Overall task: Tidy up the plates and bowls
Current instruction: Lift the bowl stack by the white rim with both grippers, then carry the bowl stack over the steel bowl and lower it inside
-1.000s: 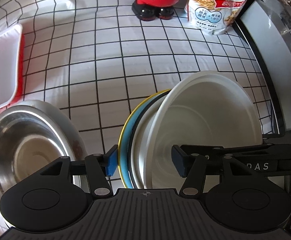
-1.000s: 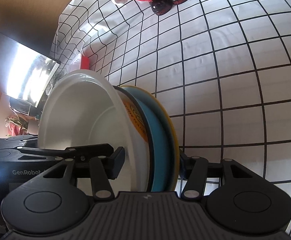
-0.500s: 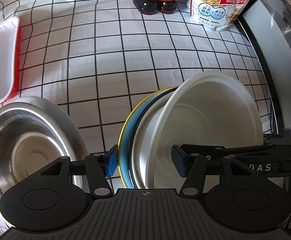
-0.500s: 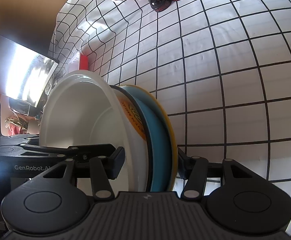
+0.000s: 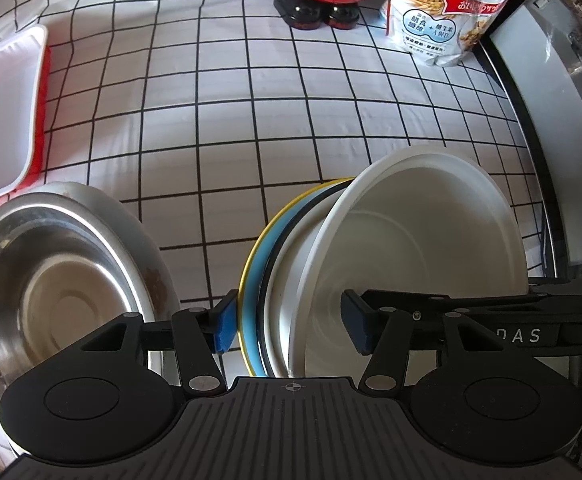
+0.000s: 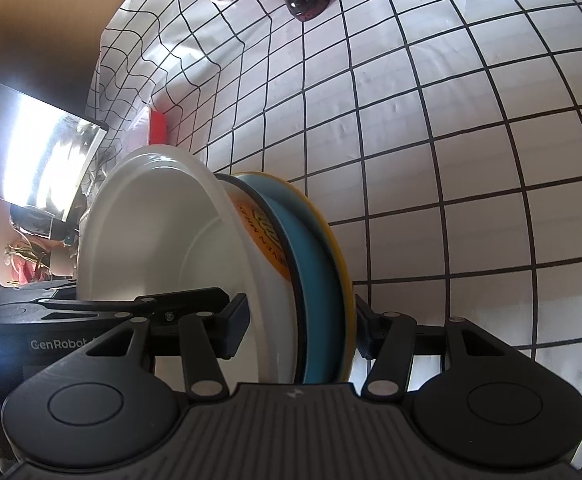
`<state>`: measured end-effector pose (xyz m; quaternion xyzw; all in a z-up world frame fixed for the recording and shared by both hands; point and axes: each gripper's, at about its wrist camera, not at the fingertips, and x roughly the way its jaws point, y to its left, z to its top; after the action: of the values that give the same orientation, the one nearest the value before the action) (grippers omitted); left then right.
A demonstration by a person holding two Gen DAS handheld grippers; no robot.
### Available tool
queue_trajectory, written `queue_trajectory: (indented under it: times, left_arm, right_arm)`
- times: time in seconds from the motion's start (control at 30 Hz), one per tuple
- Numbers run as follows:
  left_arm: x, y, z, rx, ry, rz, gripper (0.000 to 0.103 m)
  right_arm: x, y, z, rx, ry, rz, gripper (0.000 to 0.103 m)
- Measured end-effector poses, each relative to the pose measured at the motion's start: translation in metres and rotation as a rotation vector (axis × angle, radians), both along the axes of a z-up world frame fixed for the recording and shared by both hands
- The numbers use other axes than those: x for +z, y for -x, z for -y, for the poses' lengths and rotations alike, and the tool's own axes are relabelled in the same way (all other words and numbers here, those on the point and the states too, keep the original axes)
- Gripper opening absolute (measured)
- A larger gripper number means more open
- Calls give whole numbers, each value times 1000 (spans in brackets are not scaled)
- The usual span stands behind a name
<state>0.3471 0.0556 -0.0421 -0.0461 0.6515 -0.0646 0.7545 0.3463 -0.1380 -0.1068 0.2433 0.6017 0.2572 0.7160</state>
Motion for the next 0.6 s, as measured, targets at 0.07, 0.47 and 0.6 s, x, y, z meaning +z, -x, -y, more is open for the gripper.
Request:
queue_trajectory:
  times: [0.07, 0.47, 0.6]
  left_arm:
    - [0, 1, -1, -3, 1, -2, 57]
    - [13, 9, -10, -22, 13, 9, 57]
    - [22, 10, -15, -22, 26, 13, 57]
  right_arm:
    - [0, 0, -1, 4, 6, -5, 54]
    - [12, 9, -11, -6, 26, -27, 54]
    - [23, 12, -15, -18, 34, -20, 54]
